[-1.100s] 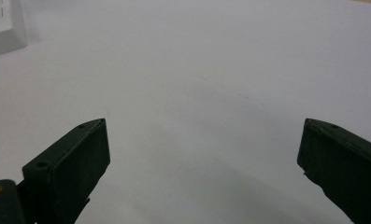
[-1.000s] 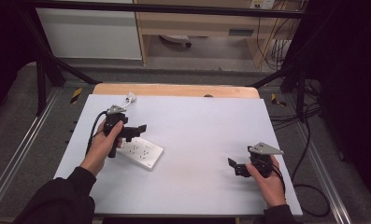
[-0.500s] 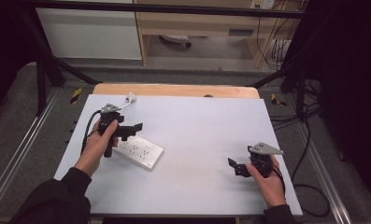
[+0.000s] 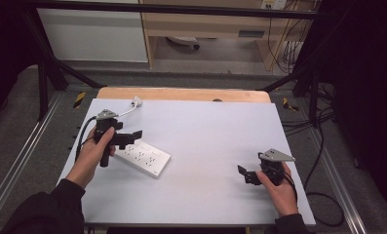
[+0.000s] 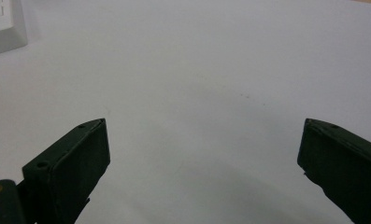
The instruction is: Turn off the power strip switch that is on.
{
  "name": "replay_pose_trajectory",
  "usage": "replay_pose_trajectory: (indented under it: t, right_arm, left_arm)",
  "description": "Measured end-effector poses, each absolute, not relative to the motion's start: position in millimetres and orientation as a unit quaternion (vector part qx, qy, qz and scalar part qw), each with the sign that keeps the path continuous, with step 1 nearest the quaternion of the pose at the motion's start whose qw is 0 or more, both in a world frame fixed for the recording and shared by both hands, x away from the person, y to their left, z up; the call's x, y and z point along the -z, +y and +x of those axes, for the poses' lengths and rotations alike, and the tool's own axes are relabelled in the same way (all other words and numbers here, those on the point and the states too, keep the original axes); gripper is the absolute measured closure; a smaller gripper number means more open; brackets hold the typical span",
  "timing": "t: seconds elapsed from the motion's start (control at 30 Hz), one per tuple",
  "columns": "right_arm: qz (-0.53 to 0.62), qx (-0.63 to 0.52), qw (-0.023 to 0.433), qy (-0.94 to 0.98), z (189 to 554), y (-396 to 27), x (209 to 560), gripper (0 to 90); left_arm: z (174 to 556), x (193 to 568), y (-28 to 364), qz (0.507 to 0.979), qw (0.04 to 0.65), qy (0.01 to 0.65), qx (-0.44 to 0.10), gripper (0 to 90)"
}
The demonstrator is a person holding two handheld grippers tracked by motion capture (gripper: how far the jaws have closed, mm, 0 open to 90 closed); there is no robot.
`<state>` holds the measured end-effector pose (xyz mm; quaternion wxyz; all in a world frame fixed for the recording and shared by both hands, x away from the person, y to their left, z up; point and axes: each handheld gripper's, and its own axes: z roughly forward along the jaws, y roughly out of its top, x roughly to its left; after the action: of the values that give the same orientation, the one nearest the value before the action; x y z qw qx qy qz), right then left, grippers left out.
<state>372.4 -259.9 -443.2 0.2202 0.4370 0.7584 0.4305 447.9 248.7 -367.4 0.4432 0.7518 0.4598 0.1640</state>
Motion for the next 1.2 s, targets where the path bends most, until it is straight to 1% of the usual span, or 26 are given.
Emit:
replay_pose_trajectory:
  t: [0.83, 1.2]
  right_arm:
    - [0.436, -0.429, 0.22, 0.76, 373, -259, 443, 2.9]
    - [0.435, -0.43, 0.221, 0.76, 372, -259, 443, 2.9]
  left_arm:
    - [420, 361, 282, 0.742, 0.451, 0.464, -0.177, 7.7]
    - [407, 357, 289, 0.741, 0.454, 0.459, -0.185, 7.7]
